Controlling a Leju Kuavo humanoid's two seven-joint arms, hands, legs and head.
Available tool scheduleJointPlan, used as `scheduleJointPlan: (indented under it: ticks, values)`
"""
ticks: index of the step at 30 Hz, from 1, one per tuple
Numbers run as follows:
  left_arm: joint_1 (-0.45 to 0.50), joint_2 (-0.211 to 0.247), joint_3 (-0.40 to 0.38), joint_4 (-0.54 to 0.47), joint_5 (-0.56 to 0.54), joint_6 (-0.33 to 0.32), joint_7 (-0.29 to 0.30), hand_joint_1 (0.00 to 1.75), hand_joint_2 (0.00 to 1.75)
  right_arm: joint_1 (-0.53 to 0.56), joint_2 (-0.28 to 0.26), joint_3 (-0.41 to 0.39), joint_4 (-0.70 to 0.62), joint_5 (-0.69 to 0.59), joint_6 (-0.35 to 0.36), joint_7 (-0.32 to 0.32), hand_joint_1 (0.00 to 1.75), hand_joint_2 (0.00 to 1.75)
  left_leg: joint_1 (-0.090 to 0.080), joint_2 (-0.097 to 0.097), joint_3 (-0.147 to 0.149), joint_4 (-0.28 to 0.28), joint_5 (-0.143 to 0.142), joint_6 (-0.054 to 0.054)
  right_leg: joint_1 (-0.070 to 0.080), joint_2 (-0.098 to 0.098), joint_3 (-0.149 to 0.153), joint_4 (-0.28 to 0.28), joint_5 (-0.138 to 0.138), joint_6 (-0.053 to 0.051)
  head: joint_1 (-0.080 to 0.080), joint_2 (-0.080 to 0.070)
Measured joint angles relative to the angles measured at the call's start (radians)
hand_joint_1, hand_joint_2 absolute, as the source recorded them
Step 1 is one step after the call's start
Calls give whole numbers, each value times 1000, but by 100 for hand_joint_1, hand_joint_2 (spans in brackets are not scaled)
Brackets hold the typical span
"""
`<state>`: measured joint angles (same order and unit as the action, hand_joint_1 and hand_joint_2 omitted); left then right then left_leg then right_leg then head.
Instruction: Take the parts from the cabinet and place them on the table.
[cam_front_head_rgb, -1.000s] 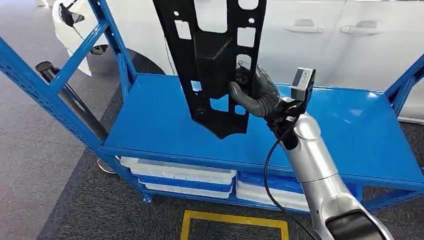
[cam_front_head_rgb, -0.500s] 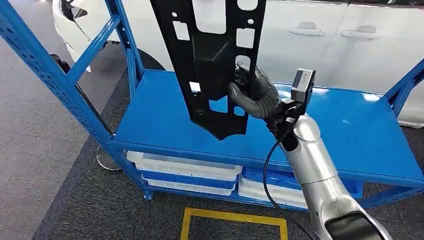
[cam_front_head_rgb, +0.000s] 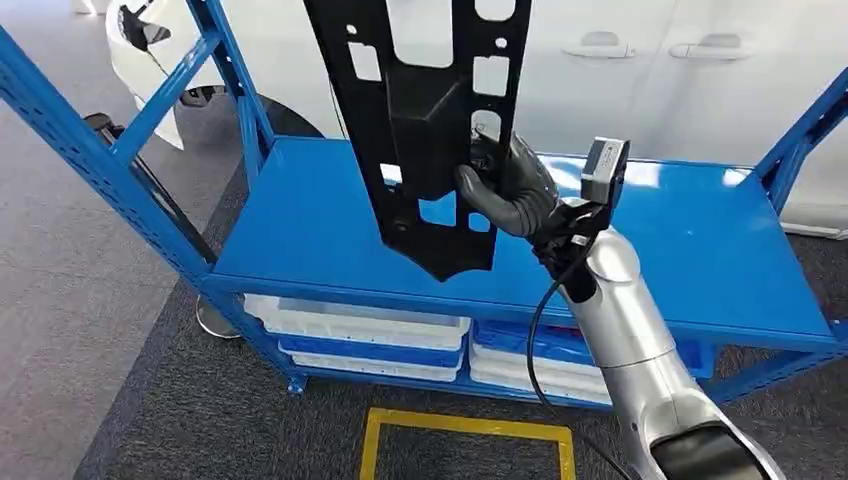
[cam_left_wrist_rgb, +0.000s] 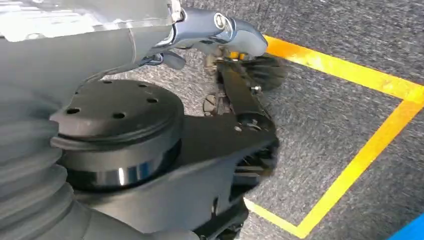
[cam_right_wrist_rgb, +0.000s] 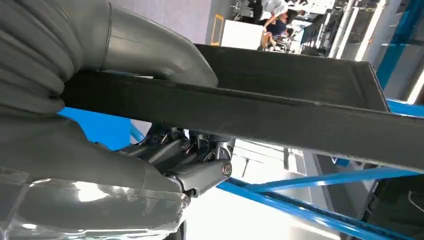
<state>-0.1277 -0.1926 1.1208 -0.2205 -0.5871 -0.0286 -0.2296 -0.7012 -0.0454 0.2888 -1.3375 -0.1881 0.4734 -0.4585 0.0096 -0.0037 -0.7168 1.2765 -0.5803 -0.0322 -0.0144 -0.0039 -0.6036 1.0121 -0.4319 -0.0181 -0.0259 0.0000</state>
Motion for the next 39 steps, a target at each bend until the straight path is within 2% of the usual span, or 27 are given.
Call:
scheduleJointPlan:
  ticks: [5,6,7,8,9,12,13,14,15,16,18,19,20,21,23,24,27,28,29,30,32,33,34,35,36,38,39]
  values:
    - [0,0,0,0,0,0,0,0,175,0,0,0,0,0,0,0,175,175,0,0,-6,18,-8,0,0,0,-2,0,1,0,0,0]
    - [1,0,0,0,0,0,0,0,175,0,0,1,0,0,2,1,175,175,0,0,-21,69,-23,-1,1,0,-8,1,6,0,0,0]
    - [1,0,0,0,0,0,1,0,175,0,0,1,0,-1,5,2,175,175,0,0,41,-17,24,5,2,1,-15,2,12,3,0,0]
    - [-2,0,0,0,0,-1,1,0,175,-2,0,1,0,-2,9,2,175,175,-2,-1,178,-254,96,22,3,1,-15,2,18,10,0,0]
    - [-3,0,0,0,0,-1,1,0,175,-5,0,1,0,-2,10,2,175,175,-9,-1,184,-273,90,25,8,1,-20,4,22,17,1,0]
    - [-1,0,0,0,0,-1,1,0,175,-6,0,2,0,-2,10,3,175,175,-12,-2,173,-268,101,39,3,2,-24,-2,36,37,1,0]
    - [0,0,0,0,0,-2,1,0,175,-7,0,2,0,-3,10,3,175,175,-5,-2,171,-281,115,48,9,2,-27,-2,40,45,1,0]
    - [-1,0,0,0,0,-2,2,0,175,-8,-1,1,0,-3,10,3,175,175,-3,3,171,-286,125,53,3,4,-37,11,16,46,0,0]
    - [-3,0,0,0,0,-3,2,0,175,-12,-1,1,0,-5,10,3,175,175,-2,4,163,-288,132,62,3,3,-56,59,-29,48,6,0]
    - [-3,0,0,0,0,-3,2,0,175,-13,-2,1,0,-6,10,3,175,175,-3,4,155,-288,138,64,1,3,-90,146,-82,52,7,0]
    - [-1,0,0,0,0,-6,2,0,175,-9,-3,1,2,-6,10,4,175,175,-6,5,138,-284,148,65,1,4,-149,309,-150,57,6,0]
    - [-1,0,0,0,0,-7,3,0,175,-8,-4,2,2,-7,10,5,175,175,-6,5,131,-281,151,64,1,3,-151,328,-150,58,6,0]
    - [0,0,0,0,0,-8,3,0,175,-7,-5,2,2,-7,10,6,175,175,-6,5,125,-277,153,63,1,3,-125,295,-129,58,7,0]
    - [0,0,0,0,0,-8,3,0,175,-8,-6,2,2,-7,10,7,175,175,-6,4,120,-273,154,62,1,3,-79,223,-96,55,7,0]
    - [-1,0,0,0,0,-8,3,0,175,-13,-6,2,1,-8,10,7,175,175,-7,3,111,-260,154,58,1,3,30,32,-35,48,7,0]
    - [-2,0,0,0,0,-8,3,0,175,-16,-6,2,1,-8,10,7,175,175,-14,3,102,-253,155,51,8,4,34,14,-45,42,6,0]
    - [0,0,0,0,0,-10,4,0,175,-14,-8,2,1,-9,10,7,175,175,-11,3,96,-257,168,34,10,5,21,16,-33,25,6,0]
    - [0,0,0,0,0,-10,4,0,175,-15,-8,2,1,-9,10,7,175,175,-14,2,94,-256,171,29,6,4,20,8,-25,16,6,0]
    - [0,0,0,0,0,-10,4,0,175,-16,-8,2,1,-9,11,7,175,175,-9,2,90,-246,153,24,2,0,19,3,-17,9,7,0]
    - [0,0,0,0,0,-10,4,0,175,-16,-8,3,0,-9,11,7,175,175,-8,2,76,-207,112,15,1,0,15,1,-10,2,3,0]
    - [0,0,0,0,0,-10,4,0,175,-16,-8,3,1,-9,11,7,175,175,-3,2,19,-51,18,4,2,-1,0,1,0,-1,2,0]
    - [1,0,0,0,0,-10,4,0,175,-15,-8,3,1,-9,11,7,175,175,-2,2,-7,23,-15,1,3,-2,-9,2,6,-1,3,0]
    - [1,0,0,0,0,-10,4,0,175,-15,-8,5,1,-9,11,7,175,175,-2,2,-16,61,-25,0,3,-1,-17,3,12,0,2,0]
    - [1,0,0,0,0,-10,4,0,175,-14,-8,5,1,-9,11,7,175,175,-1,2,5,39,-11,1,3,-1,-25,4,17,1,2,0]
    - [1,0,0,0,0,-10,4,0,175,-13,-8,5,1,-9,11,7,175,175,-1,2,48,-24,18,3,3,-1,-30,5,21,3,2,0]
    - [-1,0,0,0,0,-11,4,0,175,-14,-8,5,-1,-9,11,7,175,175,-2,2,170,-218,87,14,3,1,-35,5,29,9,2,0]
    - [-4,0,0,0,-2,-11,5,0,175,-13,-8,5,-4,-10,11,7,175,175,-5,1,198,-274,73,21,5,1,-38,5,34,16,2,0]
